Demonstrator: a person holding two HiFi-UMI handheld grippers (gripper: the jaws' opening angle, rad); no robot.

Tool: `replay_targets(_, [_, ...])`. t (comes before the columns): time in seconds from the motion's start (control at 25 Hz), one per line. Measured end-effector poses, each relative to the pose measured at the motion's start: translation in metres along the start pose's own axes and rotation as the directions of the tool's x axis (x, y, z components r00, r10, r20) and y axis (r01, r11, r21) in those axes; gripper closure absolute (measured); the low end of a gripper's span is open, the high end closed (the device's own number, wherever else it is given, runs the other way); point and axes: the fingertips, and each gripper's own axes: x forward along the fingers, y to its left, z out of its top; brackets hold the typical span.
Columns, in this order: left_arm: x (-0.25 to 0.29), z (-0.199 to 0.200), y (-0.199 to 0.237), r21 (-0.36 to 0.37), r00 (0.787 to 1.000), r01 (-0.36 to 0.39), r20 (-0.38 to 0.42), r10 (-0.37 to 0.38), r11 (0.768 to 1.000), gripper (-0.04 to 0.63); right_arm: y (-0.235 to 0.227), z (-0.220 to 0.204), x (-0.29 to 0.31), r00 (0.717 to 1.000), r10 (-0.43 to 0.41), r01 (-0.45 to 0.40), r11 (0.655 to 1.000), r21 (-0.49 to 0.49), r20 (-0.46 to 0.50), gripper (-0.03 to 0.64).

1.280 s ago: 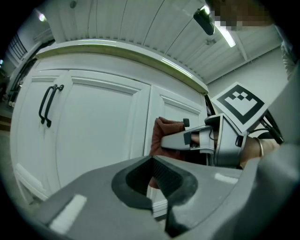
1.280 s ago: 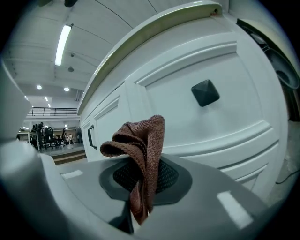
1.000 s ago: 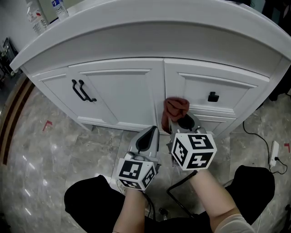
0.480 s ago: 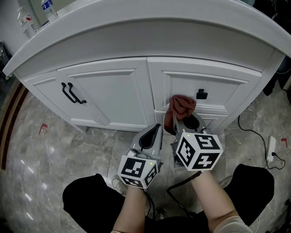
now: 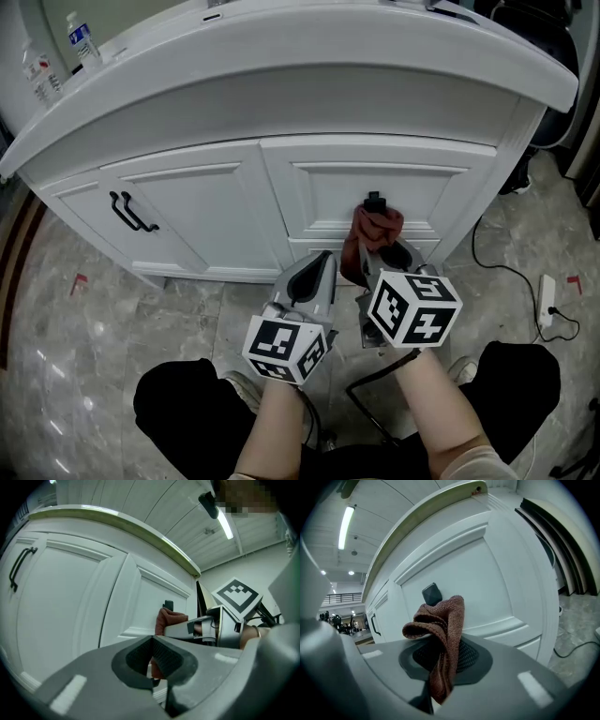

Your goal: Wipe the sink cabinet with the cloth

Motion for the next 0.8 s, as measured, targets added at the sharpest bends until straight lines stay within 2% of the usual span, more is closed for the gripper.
replay_targets(0.36, [0.021,0.004,-0.027,0.013,0.999,0.042,0.005,-0.042,0.999,0.595,-0.048,0.021,-0.025,0.996,-0.071,0.068,0.997,0.043,0.051,0.526])
replay_targets(0.56, [0.029,-0.001,-0.042,0.015,0.998,0.067,-0.006,-0.067,0.998,0.595,-0.079,0.031,-0.043,0.984,-0.153,0.152,0.988,0.012,0.091,0.526])
replay_targets(0.8, [0.033,-0.008,-0.052,0.003,0.997,0.076,-0.018,-0.076,0.997,0.595,-0.101,0.031,-0.059,0.973,-0.206,0.21,0.977,-0.031,0.1,0.521])
